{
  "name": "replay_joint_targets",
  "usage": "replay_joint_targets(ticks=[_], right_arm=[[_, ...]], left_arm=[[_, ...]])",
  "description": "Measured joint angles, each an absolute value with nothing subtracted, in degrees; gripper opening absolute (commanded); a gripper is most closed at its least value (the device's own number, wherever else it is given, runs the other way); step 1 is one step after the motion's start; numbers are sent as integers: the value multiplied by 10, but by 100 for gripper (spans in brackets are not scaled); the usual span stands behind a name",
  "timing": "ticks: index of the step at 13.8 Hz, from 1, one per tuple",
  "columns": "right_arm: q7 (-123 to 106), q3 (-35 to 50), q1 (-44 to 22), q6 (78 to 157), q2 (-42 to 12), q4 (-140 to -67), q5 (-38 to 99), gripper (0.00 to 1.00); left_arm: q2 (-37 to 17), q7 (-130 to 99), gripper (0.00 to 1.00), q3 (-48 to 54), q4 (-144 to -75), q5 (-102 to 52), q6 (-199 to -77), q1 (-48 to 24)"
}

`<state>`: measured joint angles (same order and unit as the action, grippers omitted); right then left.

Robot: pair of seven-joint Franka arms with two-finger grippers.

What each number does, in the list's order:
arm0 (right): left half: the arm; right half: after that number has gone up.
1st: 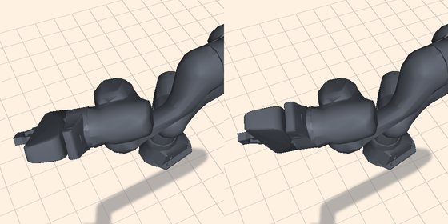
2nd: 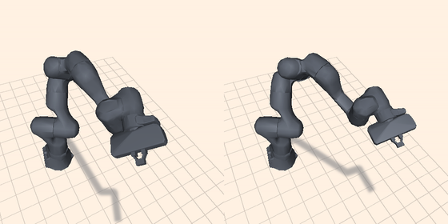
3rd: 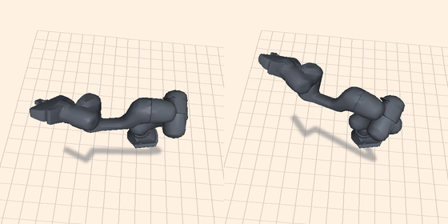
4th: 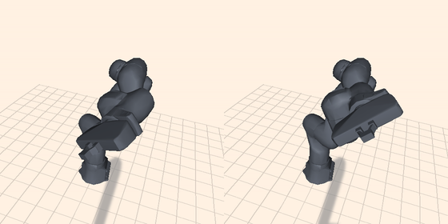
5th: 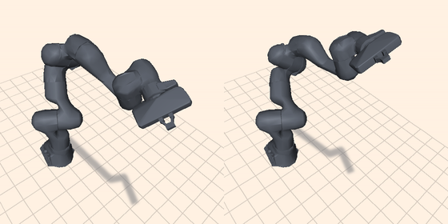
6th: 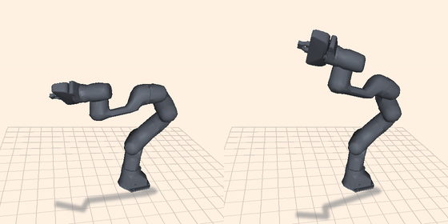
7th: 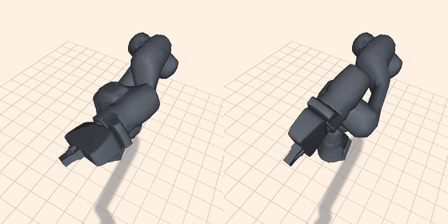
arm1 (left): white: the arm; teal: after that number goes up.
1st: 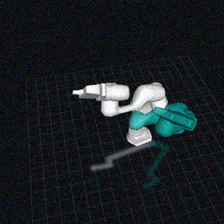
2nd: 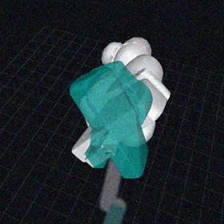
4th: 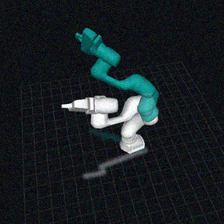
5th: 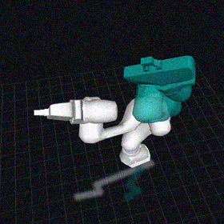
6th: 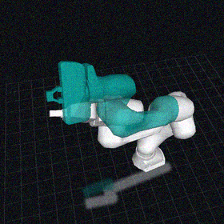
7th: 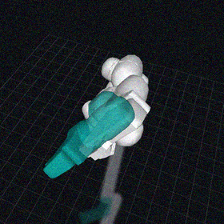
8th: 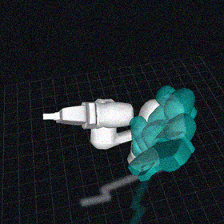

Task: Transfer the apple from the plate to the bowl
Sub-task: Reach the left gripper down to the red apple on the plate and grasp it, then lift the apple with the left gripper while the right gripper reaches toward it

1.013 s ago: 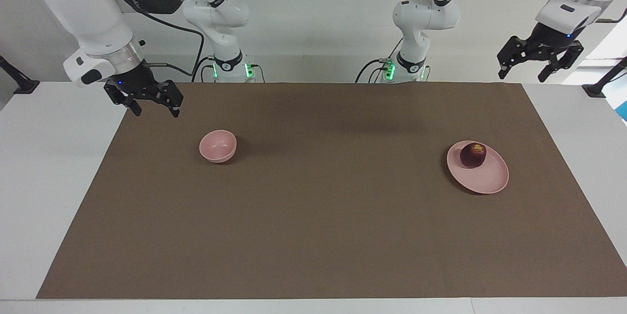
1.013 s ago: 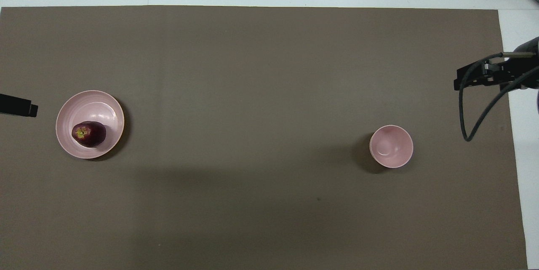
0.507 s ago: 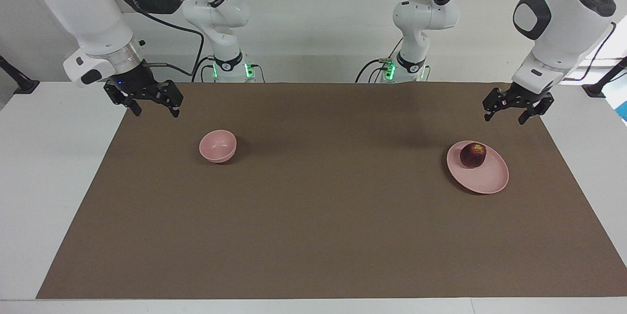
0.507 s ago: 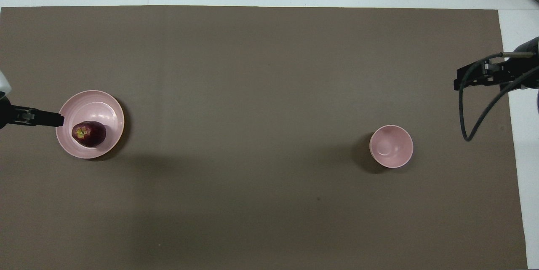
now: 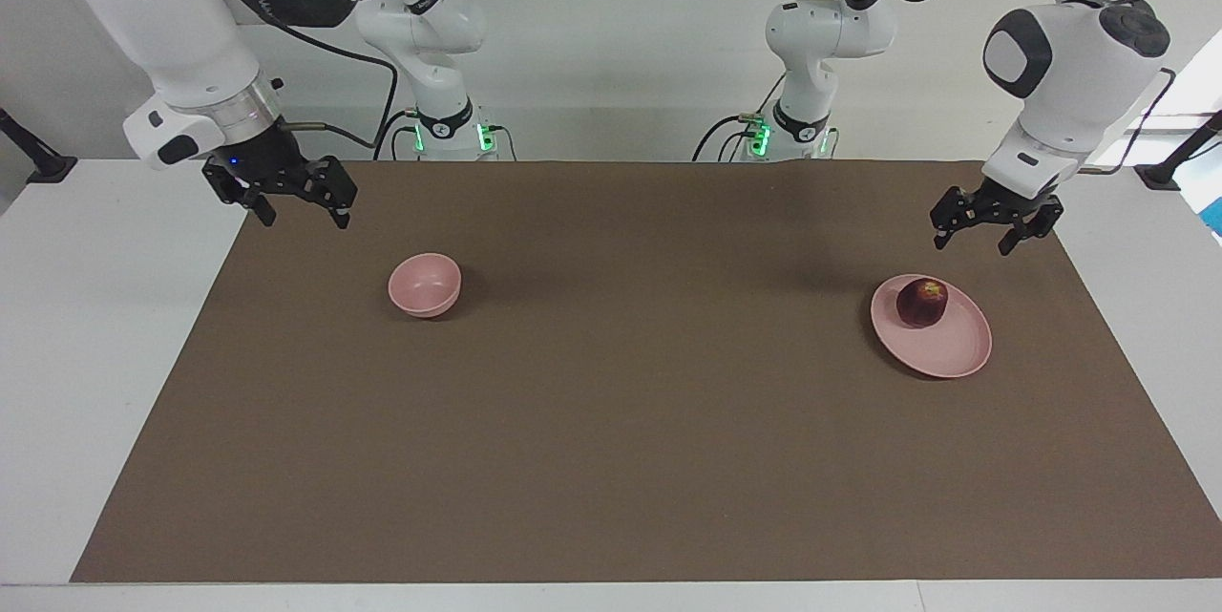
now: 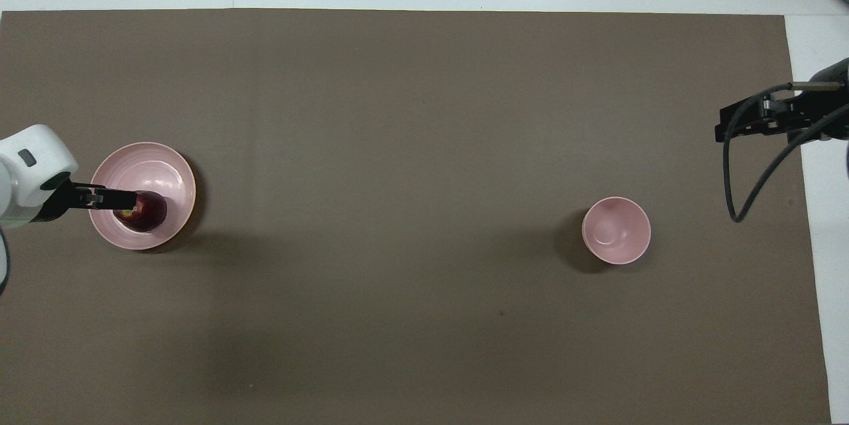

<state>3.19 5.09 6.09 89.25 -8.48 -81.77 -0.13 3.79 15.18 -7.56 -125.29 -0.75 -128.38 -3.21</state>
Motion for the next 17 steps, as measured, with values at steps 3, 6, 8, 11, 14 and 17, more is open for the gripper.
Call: replay_joint_targets(ticks=[3,6,8,11,14,17], right_arm=[[32,51,61,894,-82,-825,-1,100],[32,52,56,920,-66,-863,8,100],[32,53,47,929,-56,-889,39,100],[56,54,30,953,-58,-920,57,100],[114,54,4,962,-79,-935,83,100],[176,55,-25,985,-111,-938,113,100]], left_arm=[[14,152,86,-76,-1304,-8,-1382,-32],[-11,152,62,-76,-1311,-8,-1408,-31],[-18,156,19,-76,-1312,-8,-1411,-24],[-17,170,0,-76,-1312,-8,-1411,-19],[-16,171,0,-76,-1310,-8,-1411,-19],[-8,172,0,-69,-1280,-8,-1383,-20]])
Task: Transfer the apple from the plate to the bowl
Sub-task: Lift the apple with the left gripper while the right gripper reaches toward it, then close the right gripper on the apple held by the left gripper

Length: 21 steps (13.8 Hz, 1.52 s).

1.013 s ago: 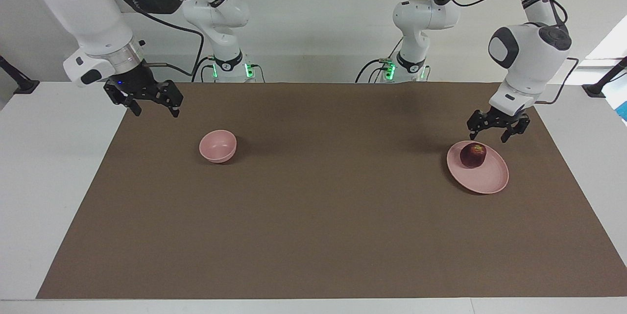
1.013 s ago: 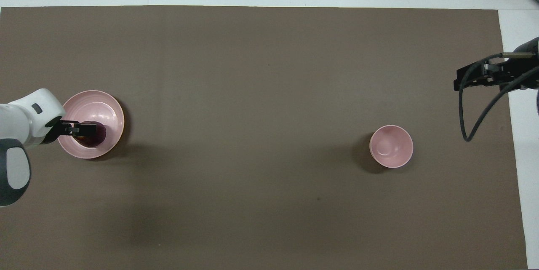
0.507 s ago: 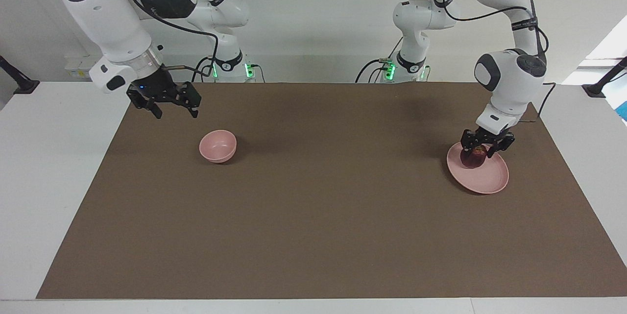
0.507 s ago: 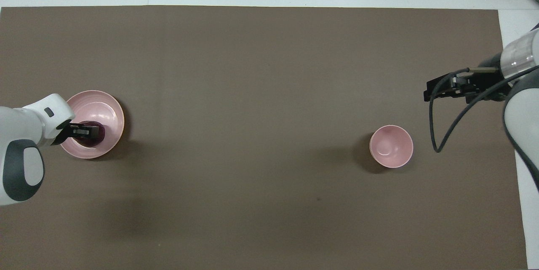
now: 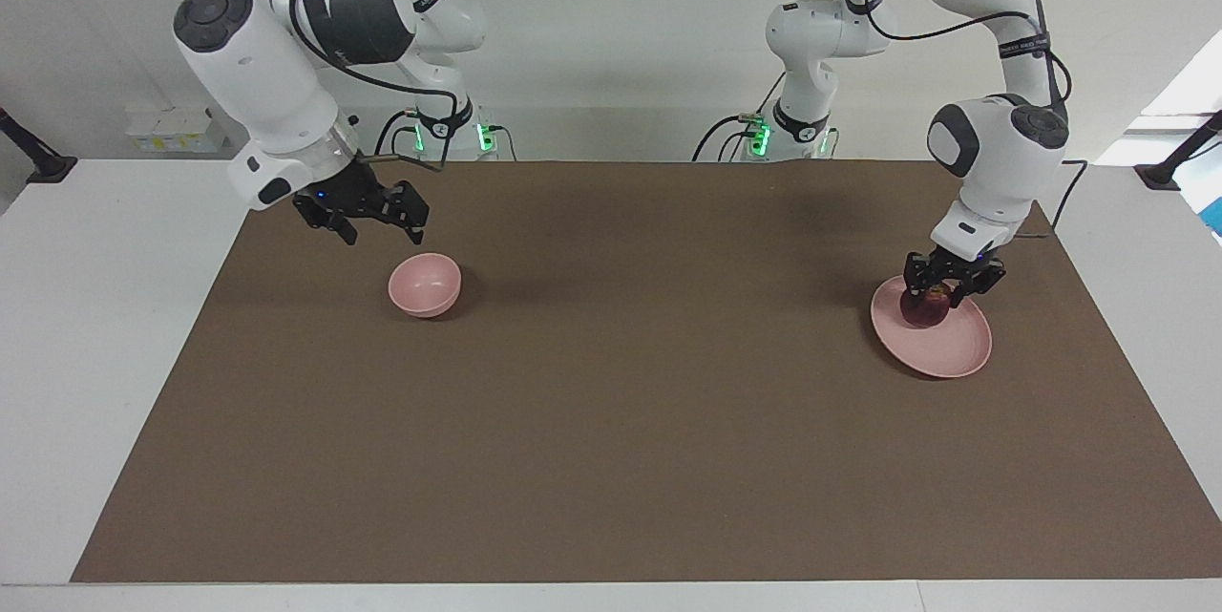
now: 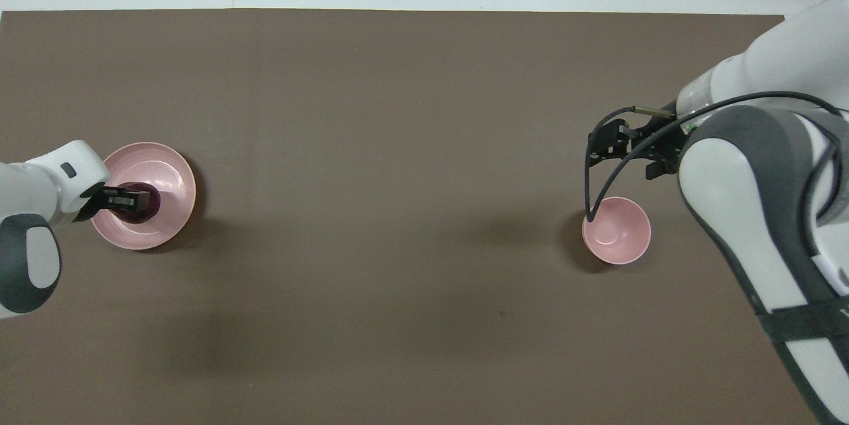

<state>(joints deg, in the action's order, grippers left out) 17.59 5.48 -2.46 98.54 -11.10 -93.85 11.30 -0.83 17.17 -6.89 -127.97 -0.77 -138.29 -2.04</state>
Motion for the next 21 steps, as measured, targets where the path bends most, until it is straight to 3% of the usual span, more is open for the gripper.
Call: replay_joint_targets(ticks=[4,11,17,21], right_arm=[[265,55,-58,1006,-147,-940,183,100],[427,56,-130,1104,-172,-967,285,100],[526,56,-193,1209,-184,-990,344,100],[549,55,-202,1228,-191,-990,390,100]], left_arm=[[13,172,0,-59,-1202,-113,-1256,-65],[12,51,0,-32,-1195,-293,-1283,-186],[11,-40,0,65,-1194,-363,-1355,-193],[11,-51,0,68,-1194,-364,-1357,-193]])
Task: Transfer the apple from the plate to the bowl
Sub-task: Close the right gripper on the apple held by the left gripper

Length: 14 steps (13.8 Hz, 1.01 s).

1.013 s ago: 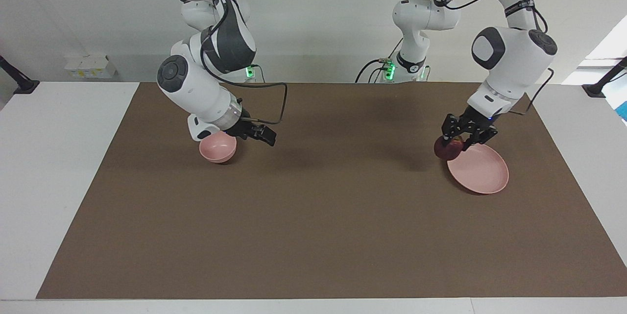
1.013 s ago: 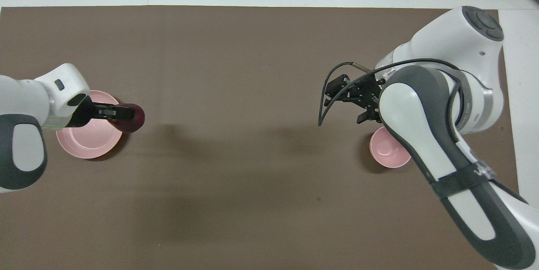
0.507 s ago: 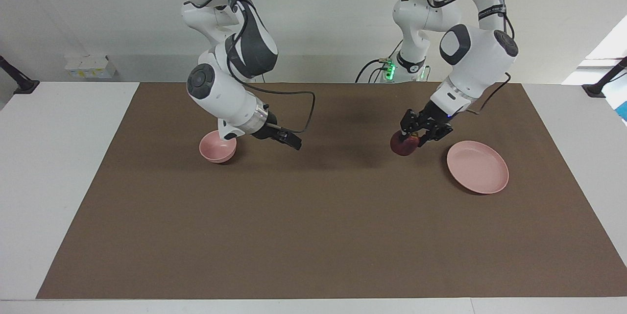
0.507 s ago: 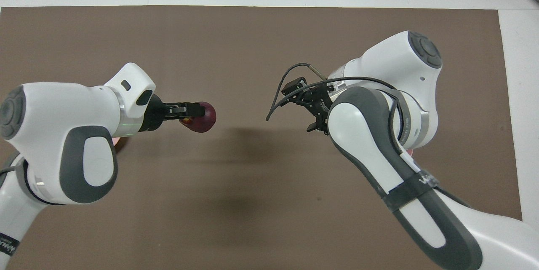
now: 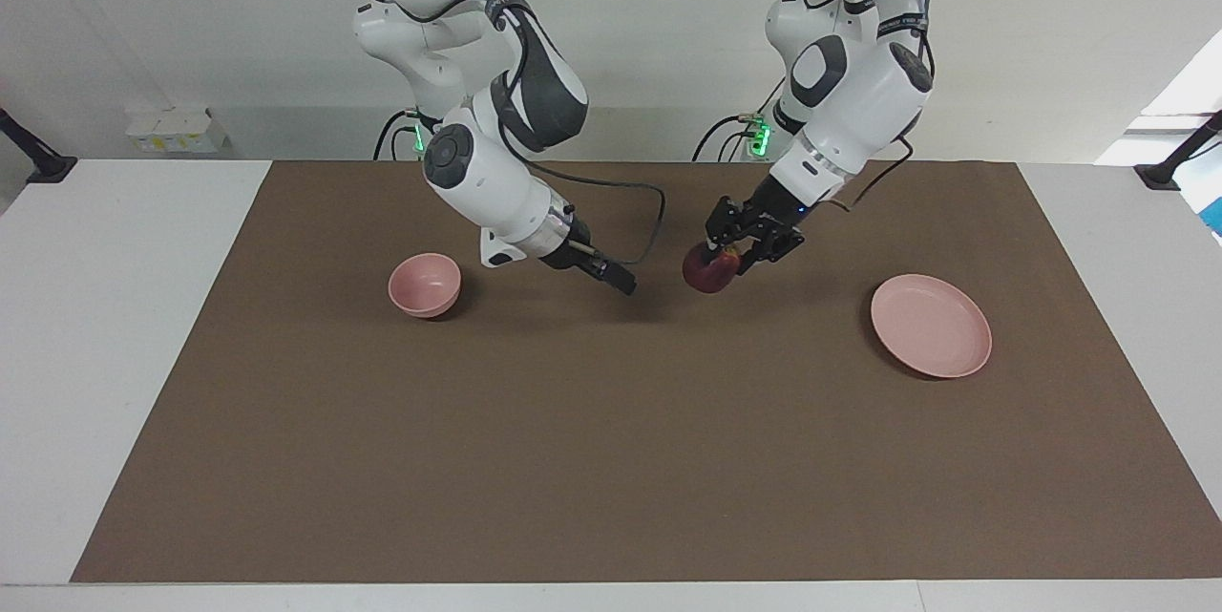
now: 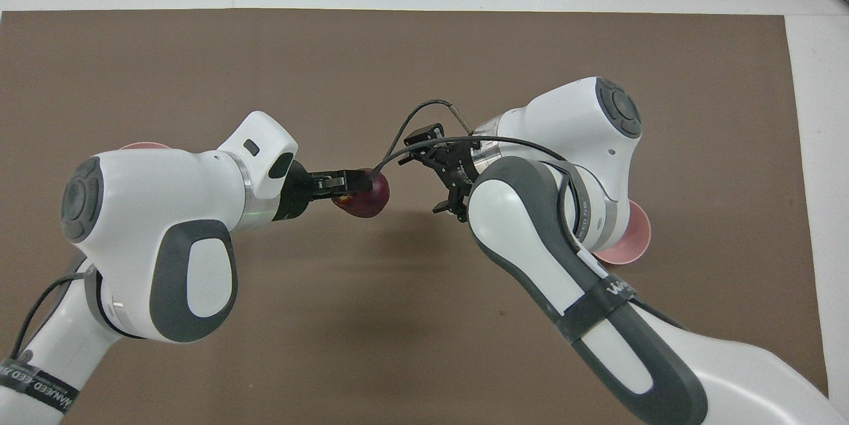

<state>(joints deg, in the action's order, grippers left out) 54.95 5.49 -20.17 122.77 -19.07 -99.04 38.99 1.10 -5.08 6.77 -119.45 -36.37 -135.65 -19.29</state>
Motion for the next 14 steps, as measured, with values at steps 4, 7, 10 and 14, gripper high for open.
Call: replay_joint_targets(ticks=[4,7,10,14], right_arm=[[605,55,-225,1247,-191,-990,410,100],[623,54,-231,1250,-195,-991,441,100],[644,54,-231,1260,-197,-991,471,100],[666,55,-246,1274,-198,-991,480,100]], left_arm=[[11,-57,0,68,-1195,-364,-1356,-193],[11,-58,0,67,-1195,-364,-1356,-193],[11,-59,0,67,-1195,-364,-1356,-193],[11,-59,0,67,-1195,-364,-1356,-193]])
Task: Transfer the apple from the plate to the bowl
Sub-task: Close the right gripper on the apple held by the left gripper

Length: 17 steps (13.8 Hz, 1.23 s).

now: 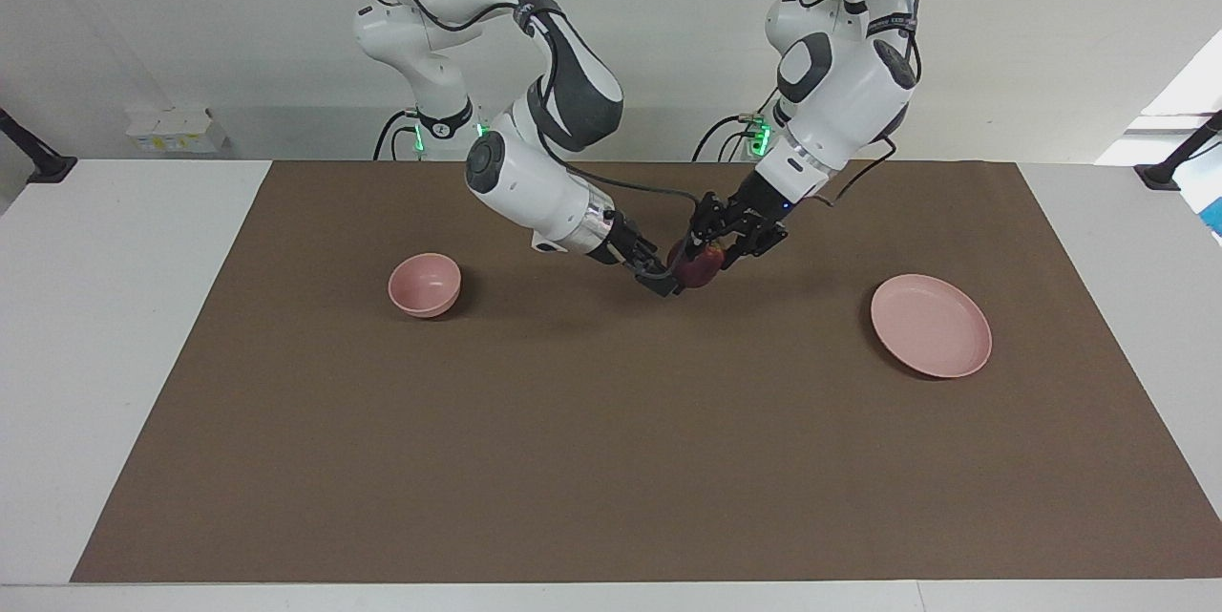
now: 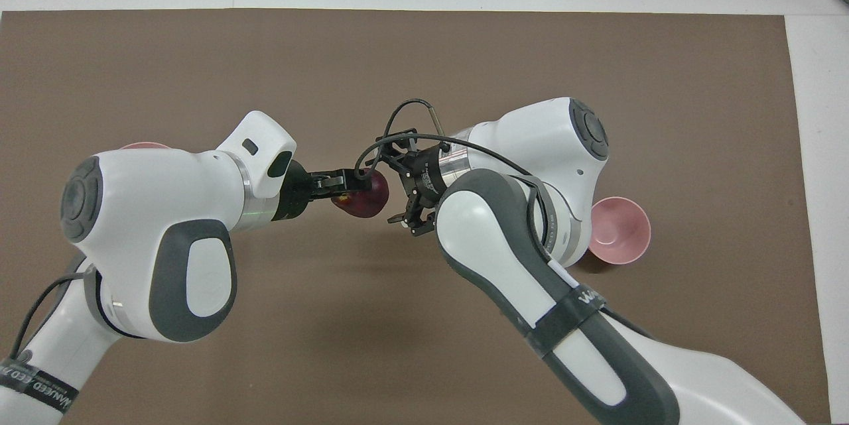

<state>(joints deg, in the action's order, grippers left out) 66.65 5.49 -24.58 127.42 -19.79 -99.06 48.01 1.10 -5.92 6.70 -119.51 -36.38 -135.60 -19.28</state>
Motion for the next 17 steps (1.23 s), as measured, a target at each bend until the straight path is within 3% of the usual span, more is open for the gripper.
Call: replay_joint_targets(ticks=[2,4,5,10,12,13,14,17], right_arm=[[669,55,-252,1284,-198,-990,487,100],[669,55,-257,1289,-198,-990,487,5],[669,55,-259,1293,-198,-990,487,0],[669,54,-259,1295,-198,-990,487,0],[669,54,-258,1295,-198,-989,487,0],[667,54,-257,1294,-198,-989,487,0],[662,54,-256,1291,-197,-989,487,0],[614,48,-228,1268,-195,-988,475,0]], left_arm=[[11,-59,0,67,-1195,-364,-1356,-193],[11,-59,0,67,-1195,-364,-1356,-193],[11,-59,0,67,-1195,-364,-1356,-193],[10,-58,0,67,-1196,-364,-1357,-193],[10,-58,44,67,-1195,-364,-1357,-193],[10,-58,79,67,-1195,-364,-1357,-193],[9,-59,100,68,-1194,-364,-1357,-193],[9,-58,100,68,-1189,-362,-1357,-192]])
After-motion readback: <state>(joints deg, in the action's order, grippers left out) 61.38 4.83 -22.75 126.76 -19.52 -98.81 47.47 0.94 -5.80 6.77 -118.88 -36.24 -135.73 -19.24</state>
